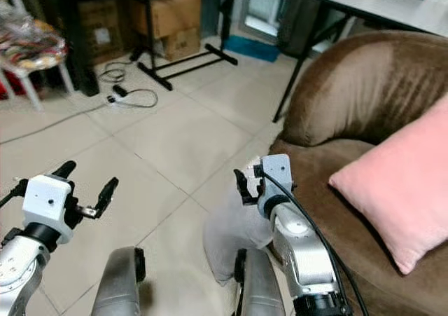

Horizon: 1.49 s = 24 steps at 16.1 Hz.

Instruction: Move the pillow to the sofa from floor

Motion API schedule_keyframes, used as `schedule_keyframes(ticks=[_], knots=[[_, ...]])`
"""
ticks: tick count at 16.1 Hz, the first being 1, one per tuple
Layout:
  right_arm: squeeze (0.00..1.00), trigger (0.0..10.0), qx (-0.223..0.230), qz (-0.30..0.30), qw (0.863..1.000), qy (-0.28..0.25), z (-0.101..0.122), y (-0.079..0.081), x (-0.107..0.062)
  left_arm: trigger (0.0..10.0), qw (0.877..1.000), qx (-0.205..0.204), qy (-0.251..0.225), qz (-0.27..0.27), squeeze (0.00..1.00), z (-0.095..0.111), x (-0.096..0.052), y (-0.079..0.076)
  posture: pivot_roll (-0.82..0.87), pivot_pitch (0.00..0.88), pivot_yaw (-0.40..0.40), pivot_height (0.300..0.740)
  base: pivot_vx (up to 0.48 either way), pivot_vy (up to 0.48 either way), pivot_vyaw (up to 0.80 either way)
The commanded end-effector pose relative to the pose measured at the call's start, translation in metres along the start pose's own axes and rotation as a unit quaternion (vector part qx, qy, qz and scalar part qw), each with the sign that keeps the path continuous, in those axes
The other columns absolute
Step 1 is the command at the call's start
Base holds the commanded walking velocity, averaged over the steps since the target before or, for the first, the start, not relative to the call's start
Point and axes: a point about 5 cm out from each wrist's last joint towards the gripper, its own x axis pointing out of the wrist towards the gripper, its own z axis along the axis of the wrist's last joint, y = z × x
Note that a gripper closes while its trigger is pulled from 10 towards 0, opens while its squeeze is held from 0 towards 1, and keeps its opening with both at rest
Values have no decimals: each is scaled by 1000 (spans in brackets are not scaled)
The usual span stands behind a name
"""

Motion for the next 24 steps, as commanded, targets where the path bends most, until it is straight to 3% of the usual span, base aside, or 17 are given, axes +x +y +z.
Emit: schedule_keyframes(ticks=[1,9,16,18,24], knots=[[0,10000,0,-5,1000,-4,3,-4,-1,10000,1000,1,-12,-9,0,6,2,-2,-35,0,-71,555,334,0,-775],[0,10000,-7,11,1000,-1,2,-2,0,10000,1000,2,-17,-15,0,8,2,-3,-32,0,-69,551,277,0,-97],[0,10000,-19,48,999,14,1,-4,4,10000,999,7,4,-45,0,2,1,-7,-36,0,-63,486,0,0,0],[0,10000,-26,85,995,47,-10,-3,13,10000,997,9,16,-74,0,-2,-1,-9,-40,0,-58,461,0,0,0],[0,10000,-19,84,991,106,-43,9,45,10000,990,21,38,-132,0,-8,0,-13,-29,0,-56,406,0,0,0]])
